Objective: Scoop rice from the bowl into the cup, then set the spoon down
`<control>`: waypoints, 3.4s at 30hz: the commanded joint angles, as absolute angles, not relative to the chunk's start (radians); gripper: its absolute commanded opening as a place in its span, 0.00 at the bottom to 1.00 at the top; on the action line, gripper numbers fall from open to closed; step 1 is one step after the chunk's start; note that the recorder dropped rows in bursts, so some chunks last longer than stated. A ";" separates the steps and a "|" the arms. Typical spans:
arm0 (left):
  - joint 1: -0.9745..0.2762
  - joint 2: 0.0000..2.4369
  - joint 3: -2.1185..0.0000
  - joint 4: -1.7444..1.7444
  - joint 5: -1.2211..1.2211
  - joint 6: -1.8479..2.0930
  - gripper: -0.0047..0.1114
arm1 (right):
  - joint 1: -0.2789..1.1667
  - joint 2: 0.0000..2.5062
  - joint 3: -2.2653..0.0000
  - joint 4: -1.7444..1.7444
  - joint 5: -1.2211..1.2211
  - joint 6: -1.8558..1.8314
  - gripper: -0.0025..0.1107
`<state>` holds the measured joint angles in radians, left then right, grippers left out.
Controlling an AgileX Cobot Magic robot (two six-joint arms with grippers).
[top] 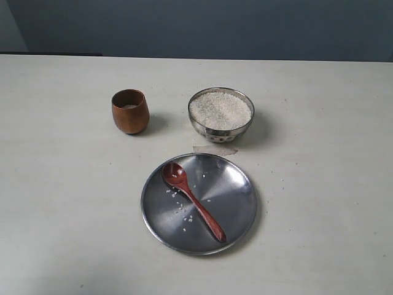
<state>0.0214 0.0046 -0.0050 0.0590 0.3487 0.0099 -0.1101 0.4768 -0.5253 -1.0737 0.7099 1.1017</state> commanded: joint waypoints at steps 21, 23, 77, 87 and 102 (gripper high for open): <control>0.019 0.000 0.000 0.065 0.344 0.008 0.04 | -0.117 0.471 -0.455 -0.443 0.367 0.540 0.02; 0.019 0.000 0.000 0.065 0.344 0.008 0.04 | -0.117 0.471 -0.412 -0.341 0.300 0.374 0.02; 0.019 0.000 0.000 0.065 0.344 0.008 0.04 | -0.117 0.000 -0.053 -0.020 0.363 -0.042 0.02; 0.019 0.000 0.000 0.065 0.344 0.008 0.04 | -0.117 0.000 -0.053 -0.020 0.380 -0.025 0.02; 0.019 0.000 0.000 0.065 0.344 0.008 0.04 | -0.117 0.000 -0.053 0.008 0.405 -0.025 0.02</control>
<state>0.0214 0.0046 -0.0050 0.0590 0.3487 0.0099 -0.1101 0.0060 -0.0567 0.0069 0.4070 -0.0257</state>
